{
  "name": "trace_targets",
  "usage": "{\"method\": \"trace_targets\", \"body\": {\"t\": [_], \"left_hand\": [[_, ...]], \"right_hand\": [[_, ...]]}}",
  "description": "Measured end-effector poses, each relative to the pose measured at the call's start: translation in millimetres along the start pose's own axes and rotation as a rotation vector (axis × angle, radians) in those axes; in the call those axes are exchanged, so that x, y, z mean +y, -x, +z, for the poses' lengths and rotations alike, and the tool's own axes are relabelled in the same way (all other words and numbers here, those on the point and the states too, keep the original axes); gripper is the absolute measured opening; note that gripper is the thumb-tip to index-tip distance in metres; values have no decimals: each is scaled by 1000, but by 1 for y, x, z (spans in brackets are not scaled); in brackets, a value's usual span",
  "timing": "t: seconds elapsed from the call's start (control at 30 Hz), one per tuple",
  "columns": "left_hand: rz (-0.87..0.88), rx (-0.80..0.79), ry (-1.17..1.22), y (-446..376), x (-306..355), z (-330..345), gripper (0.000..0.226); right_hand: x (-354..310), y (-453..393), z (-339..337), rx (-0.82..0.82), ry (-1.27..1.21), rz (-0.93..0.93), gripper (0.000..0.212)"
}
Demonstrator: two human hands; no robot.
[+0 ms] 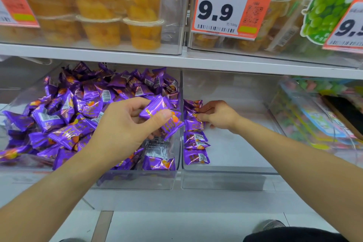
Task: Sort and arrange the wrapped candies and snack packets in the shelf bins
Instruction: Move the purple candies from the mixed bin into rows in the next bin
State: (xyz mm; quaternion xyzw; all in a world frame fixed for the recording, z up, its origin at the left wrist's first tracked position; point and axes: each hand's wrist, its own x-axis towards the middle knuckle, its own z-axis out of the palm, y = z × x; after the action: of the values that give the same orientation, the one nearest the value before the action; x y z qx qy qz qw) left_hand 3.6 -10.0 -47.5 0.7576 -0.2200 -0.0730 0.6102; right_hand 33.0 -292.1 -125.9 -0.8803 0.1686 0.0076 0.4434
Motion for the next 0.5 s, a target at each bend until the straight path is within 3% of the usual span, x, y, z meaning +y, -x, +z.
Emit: {"method": "trace_targets", "body": {"t": [0.2,0.5], "left_hand": [[-6,1,9,-1,0,-1,27],[3,-3,2,-2,-1,-2,25]], "right_hand": [[3,4,-8,-35,240,-79,67],[3,7,5,92,333,-148,69]]}}
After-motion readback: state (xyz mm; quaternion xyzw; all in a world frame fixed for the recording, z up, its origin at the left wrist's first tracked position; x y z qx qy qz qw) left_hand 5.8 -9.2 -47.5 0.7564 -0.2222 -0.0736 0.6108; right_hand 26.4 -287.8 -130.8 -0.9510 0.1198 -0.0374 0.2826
